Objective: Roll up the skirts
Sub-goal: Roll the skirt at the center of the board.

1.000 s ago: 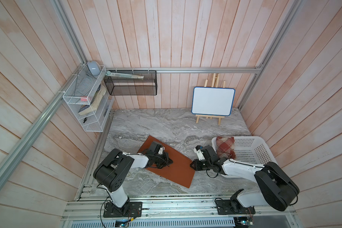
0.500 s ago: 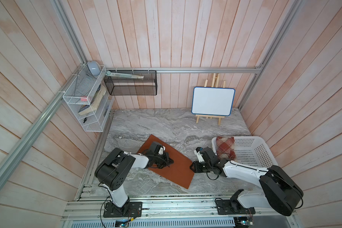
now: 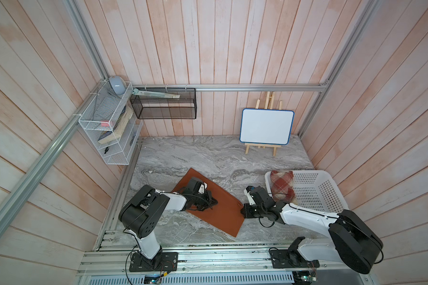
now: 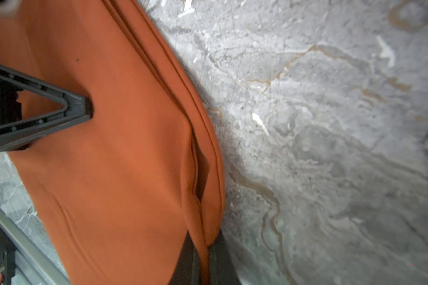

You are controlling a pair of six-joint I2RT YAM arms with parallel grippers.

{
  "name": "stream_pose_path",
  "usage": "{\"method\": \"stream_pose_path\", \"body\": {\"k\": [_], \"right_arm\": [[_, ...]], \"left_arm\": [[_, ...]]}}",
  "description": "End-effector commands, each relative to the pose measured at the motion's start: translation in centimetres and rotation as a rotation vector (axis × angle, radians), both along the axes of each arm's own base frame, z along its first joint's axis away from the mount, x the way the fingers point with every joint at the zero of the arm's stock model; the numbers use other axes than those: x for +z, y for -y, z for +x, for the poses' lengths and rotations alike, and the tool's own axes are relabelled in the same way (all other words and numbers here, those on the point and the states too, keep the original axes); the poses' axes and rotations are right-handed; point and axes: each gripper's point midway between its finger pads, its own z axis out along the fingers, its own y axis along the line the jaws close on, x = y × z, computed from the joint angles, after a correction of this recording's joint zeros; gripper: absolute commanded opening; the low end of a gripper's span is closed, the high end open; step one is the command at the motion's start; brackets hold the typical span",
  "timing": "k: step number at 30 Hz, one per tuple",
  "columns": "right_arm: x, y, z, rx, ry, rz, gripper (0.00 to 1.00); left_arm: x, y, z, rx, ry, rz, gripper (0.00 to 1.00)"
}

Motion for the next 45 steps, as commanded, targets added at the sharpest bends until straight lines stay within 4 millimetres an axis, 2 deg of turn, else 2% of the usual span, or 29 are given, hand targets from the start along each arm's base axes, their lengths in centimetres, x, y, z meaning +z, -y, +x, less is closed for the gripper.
{"method": "stream_pose_path", "body": {"k": [1, 3, 6, 10, 15, 17, 28, 33, 36, 37, 40, 42, 45], "right_arm": [[0.3, 0.5, -1.5, 0.01, -0.054, -0.014, 0.02], [0.7, 0.3, -1.3, 0.014, -0.055, -0.011, 0.0], [1.7, -1.3, -1.5, 0.036, -0.089, 0.064, 0.0], [3.5, -2.7, -0.7, 0.032, -0.086, 0.122, 0.0], [5.4, -5.2, 0.3, 0.019, -0.11, 0.245, 0.02], [5.9, -6.0, 0.7, 0.017, -0.115, 0.276, 0.05], [3.9, -9.1, 2.1, -0.007, -0.167, 0.278, 0.1], [3.7, -9.6, 2.9, -0.032, -0.151, 0.28, 0.17], [2.5, -9.9, 2.8, -0.038, -0.163, 0.272, 0.18], [1.9, -9.9, 3.0, -0.043, -0.162, 0.248, 0.22], [0.7, -9.9, 3.3, -0.056, -0.159, 0.216, 0.25], [0.1, -9.6, 3.5, -0.075, -0.151, 0.2, 0.32], [-0.5, -9.3, 3.5, -0.078, -0.149, 0.177, 0.34]], "left_arm": [[-1.1, -0.5, -0.5, -0.001, -0.024, 0.04, 0.0], [-1.2, -0.5, -0.5, -0.004, -0.025, 0.045, 0.0], [-1.4, -0.6, -0.7, -0.002, -0.027, 0.051, 0.0], [-1.6, -0.6, -0.8, -0.003, -0.028, 0.053, 0.0], [-2.1, -0.3, -0.9, -0.022, -0.033, 0.065, 0.0], [-2.3, -0.2, -1.1, -0.027, -0.036, 0.068, 0.0], [-2.6, 0.1, -1.4, -0.043, -0.039, 0.054, 0.0], [-2.7, 0.0, -1.5, -0.041, -0.039, 0.052, 0.0], [-2.9, -0.1, -1.7, -0.039, -0.044, 0.051, 0.0], [-2.9, 0.0, -1.8, -0.039, -0.042, 0.043, 0.0], [-2.9, -0.1, -1.9, -0.035, -0.047, 0.036, 0.0], [-2.6, -0.2, -2.1, -0.029, -0.046, 0.026, 0.0], [-1.6, -0.7, -2.1, -0.003, -0.033, 0.004, 0.0]]}}
